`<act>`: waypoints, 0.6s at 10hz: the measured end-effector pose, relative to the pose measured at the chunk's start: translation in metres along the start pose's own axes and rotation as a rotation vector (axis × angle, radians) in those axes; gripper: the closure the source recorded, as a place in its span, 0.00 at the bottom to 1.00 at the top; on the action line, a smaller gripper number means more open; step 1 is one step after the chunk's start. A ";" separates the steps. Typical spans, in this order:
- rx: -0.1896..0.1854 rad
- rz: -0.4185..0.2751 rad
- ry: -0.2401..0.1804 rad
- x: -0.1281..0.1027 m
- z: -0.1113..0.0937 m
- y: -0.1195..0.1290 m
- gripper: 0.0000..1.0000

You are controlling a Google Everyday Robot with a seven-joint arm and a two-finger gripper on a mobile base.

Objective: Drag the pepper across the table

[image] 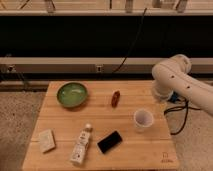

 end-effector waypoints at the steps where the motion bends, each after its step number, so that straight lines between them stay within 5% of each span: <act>1: 0.009 -0.033 0.004 -0.009 0.001 -0.010 0.20; 6: 0.034 -0.124 0.019 -0.028 0.005 -0.031 0.20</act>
